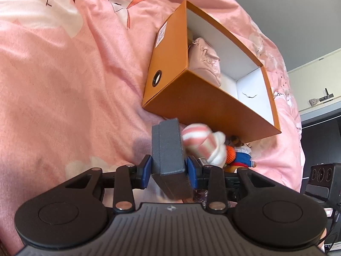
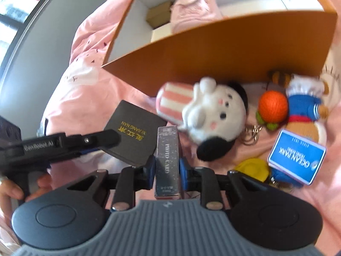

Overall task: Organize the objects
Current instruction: 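Lift the gray box with the left gripper while the right gripper grasps the slim PHOTO CARD box, then carry the gray box and PHOTO CARD box over the orange box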

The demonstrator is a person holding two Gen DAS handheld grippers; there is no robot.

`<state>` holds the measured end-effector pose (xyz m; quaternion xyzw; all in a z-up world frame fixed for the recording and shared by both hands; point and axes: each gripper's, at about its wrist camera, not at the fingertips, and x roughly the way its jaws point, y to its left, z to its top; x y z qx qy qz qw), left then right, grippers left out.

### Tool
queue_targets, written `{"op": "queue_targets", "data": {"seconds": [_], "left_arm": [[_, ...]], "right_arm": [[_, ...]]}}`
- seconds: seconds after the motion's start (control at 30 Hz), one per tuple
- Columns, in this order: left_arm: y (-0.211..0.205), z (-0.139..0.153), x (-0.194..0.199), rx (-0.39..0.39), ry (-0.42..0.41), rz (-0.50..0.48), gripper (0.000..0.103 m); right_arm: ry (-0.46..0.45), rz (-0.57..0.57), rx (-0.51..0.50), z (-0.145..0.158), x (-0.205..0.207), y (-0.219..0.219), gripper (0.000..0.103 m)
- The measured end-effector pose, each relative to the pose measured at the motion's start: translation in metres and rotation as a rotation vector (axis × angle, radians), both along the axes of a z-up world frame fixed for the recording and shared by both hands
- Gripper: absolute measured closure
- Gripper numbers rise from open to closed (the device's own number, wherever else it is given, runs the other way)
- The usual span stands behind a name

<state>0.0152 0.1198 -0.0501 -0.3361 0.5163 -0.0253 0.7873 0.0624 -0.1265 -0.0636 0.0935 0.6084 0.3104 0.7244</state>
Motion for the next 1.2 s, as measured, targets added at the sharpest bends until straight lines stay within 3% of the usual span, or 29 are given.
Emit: {"op": "queue_targets", "data": {"seconds": [0.13, 0.4, 0.83, 1.0, 1.2], "left_arm": [[0.000, 0.008, -0.003, -0.001, -0.017, 0.001, 0.064], [-0.003, 0.035, 0.000, 0.005, -0.104, -0.014, 0.064], [-0.003, 0.086, 0.049, -0.026, -0.271, -0.031, 0.065], [-0.010, 0.083, 0.086, -0.037, -0.284, -0.017, 0.067], [-0.011, 0.051, 0.123, -0.124, -0.223, 0.029, 0.067]], "right_arm": [[-0.008, 0.013, -0.003, 0.000, -0.005, 0.010, 0.078], [-0.126, 0.027, 0.040, 0.039, -0.005, -0.023, 0.079], [-0.327, -0.099, 0.136, 0.110, 0.035, -0.047, 0.079], [-0.341, -0.190, 0.141, 0.114, 0.066, -0.058, 0.079], [-0.283, -0.279, 0.130, 0.094, 0.102, -0.067, 0.079]]}}
